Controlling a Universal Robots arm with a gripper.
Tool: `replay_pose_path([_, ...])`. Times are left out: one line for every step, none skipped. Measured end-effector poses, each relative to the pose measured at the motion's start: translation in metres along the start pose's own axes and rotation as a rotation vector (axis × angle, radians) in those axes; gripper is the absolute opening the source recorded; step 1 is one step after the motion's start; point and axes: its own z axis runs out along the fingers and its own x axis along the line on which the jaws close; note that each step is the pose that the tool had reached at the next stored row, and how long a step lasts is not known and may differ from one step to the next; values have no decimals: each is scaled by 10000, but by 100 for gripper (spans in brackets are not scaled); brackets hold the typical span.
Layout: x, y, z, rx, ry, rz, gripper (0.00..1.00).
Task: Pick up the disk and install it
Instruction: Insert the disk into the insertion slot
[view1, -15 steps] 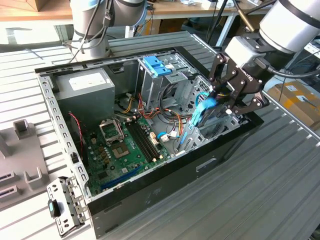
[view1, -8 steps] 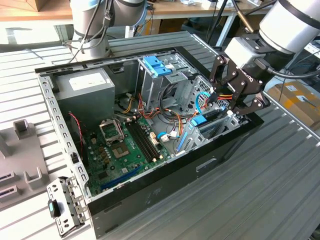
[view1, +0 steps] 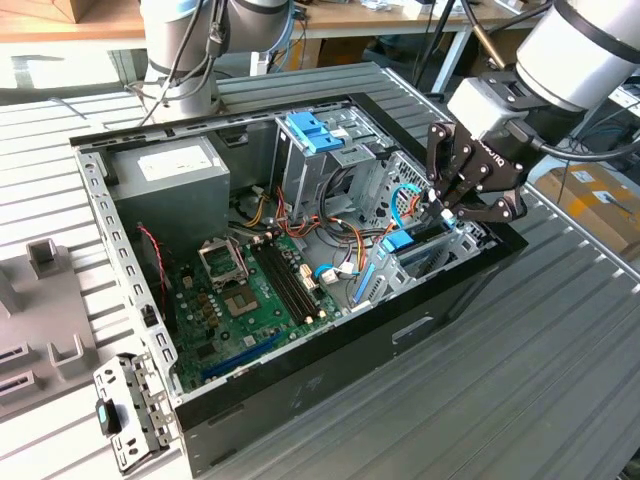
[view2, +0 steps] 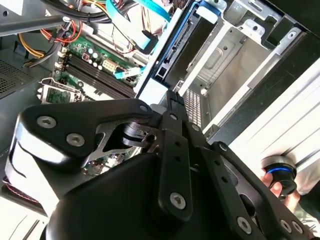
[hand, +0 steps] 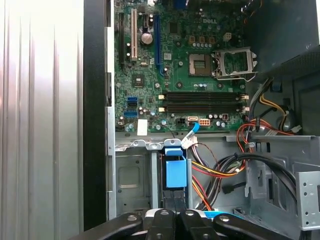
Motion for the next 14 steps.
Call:
replay_pose_path([1, 0, 4, 0, -1, 2, 11])
replay_pose_path([1, -1, 7, 0, 0, 6, 11])
replay_pose_path([2, -2, 11, 1, -1, 9, 11])
replay_pose_path([4, -7, 17, 1, -3, 9, 11])
replay_pose_path([6, -14, 24, 0, -3, 7, 11])
replay_pose_path([11, -29, 39, -3, -2, 8, 11])
replay_pose_path([17, -53, 63, -11, -1, 9, 11])
replay_pose_path([19, -74, 79, -17, -1, 9, 11])
replay_pose_path([19, -98, 87, -23, 0, 10, 11])
replay_pose_path([19, -132, 92, -28, -1, 12, 11])
replay_pose_path([18, -165, 92, -31, 1, 12, 11])
replay_pose_path([17, -187, 91, -31, 0, 11, 11])
replay_pose_path([16, -214, 89, -31, 0, 12, 11])
replay_pose_path([15, -232, 88, -31, 0, 11, 11])
